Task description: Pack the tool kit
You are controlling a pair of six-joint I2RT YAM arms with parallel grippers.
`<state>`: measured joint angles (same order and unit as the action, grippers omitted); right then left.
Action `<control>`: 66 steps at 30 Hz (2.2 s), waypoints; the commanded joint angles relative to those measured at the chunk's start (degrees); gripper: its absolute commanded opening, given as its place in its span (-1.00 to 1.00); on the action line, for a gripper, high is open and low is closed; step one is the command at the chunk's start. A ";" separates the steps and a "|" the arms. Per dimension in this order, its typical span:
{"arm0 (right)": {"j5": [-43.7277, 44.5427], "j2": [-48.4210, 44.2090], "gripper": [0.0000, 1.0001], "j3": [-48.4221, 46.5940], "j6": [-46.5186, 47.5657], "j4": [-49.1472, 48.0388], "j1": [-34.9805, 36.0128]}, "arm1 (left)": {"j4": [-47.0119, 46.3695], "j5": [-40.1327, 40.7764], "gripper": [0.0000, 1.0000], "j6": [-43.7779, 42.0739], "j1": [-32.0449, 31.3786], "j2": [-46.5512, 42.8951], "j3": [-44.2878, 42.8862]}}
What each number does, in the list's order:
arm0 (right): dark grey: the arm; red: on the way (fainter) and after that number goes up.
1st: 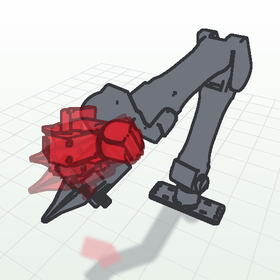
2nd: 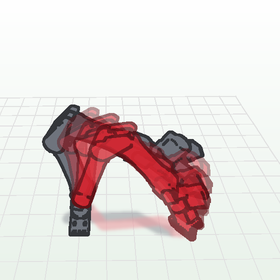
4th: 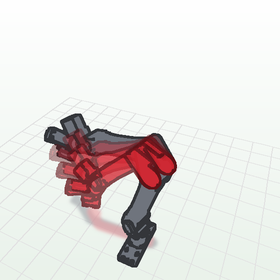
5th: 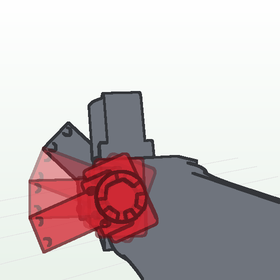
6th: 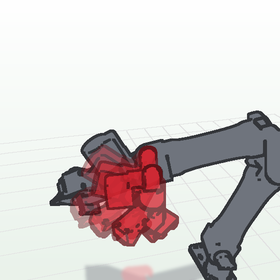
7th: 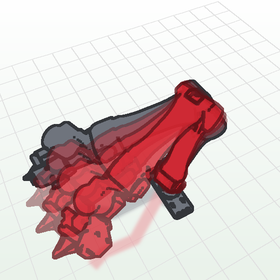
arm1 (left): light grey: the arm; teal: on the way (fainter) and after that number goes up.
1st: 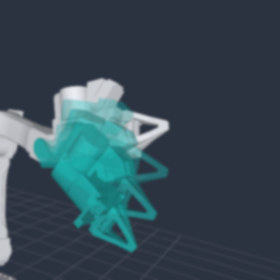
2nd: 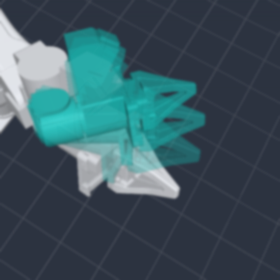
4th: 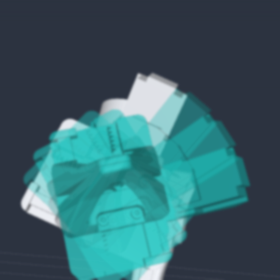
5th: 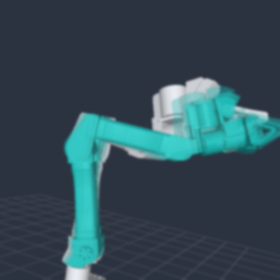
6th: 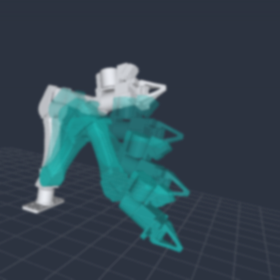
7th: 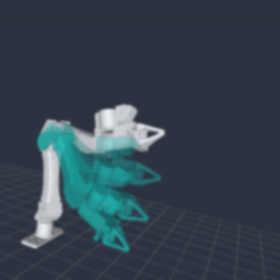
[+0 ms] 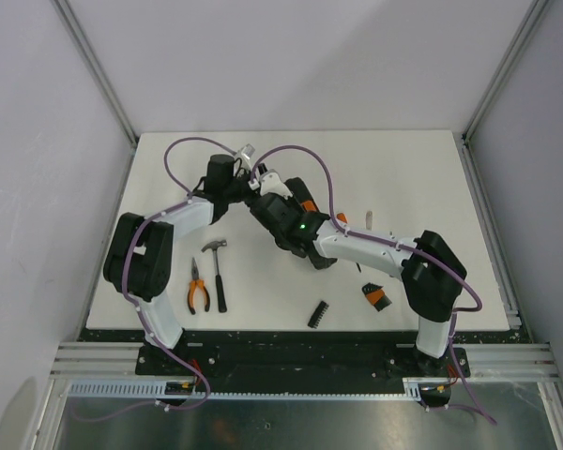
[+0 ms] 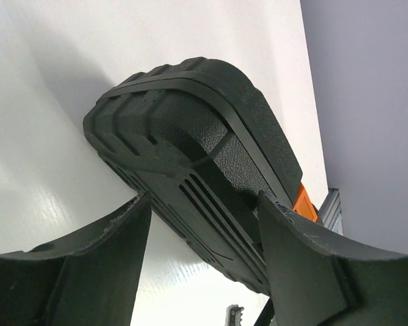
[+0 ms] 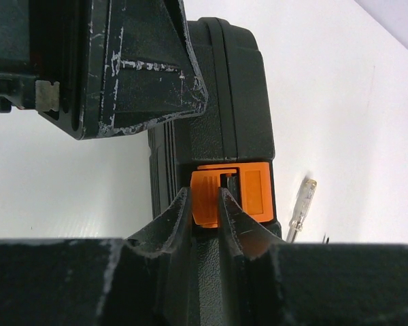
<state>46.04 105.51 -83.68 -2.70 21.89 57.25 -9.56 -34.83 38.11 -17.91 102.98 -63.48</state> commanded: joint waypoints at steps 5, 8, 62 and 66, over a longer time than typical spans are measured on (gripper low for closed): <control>1.49 -2.96 -1.00 0.64 0.23 -0.84 -1.17 | 4.95 3.95 0.33 -3.48 0.14 1.25 1.84; -1.45 -4.29 -1.00 0.66 -1.29 -0.58 -2.10 | 5.18 4.20 0.33 -3.58 0.13 1.53 1.75; -68.31 -4.04 0.13 9.24 -18.52 -10.36 -50.44 | 5.48 12.97 0.99 -0.55 -11.57 12.56 -14.83; -69.43 -3.16 -0.15 9.22 -18.25 -10.10 -51.37 | 5.48 14.42 0.96 0.86 -13.14 14.05 -16.21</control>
<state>-19.49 102.19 -73.93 -22.24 13.93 6.52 -2.72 -23.16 36.75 -29.47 116.66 -75.79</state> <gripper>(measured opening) 0.474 0.990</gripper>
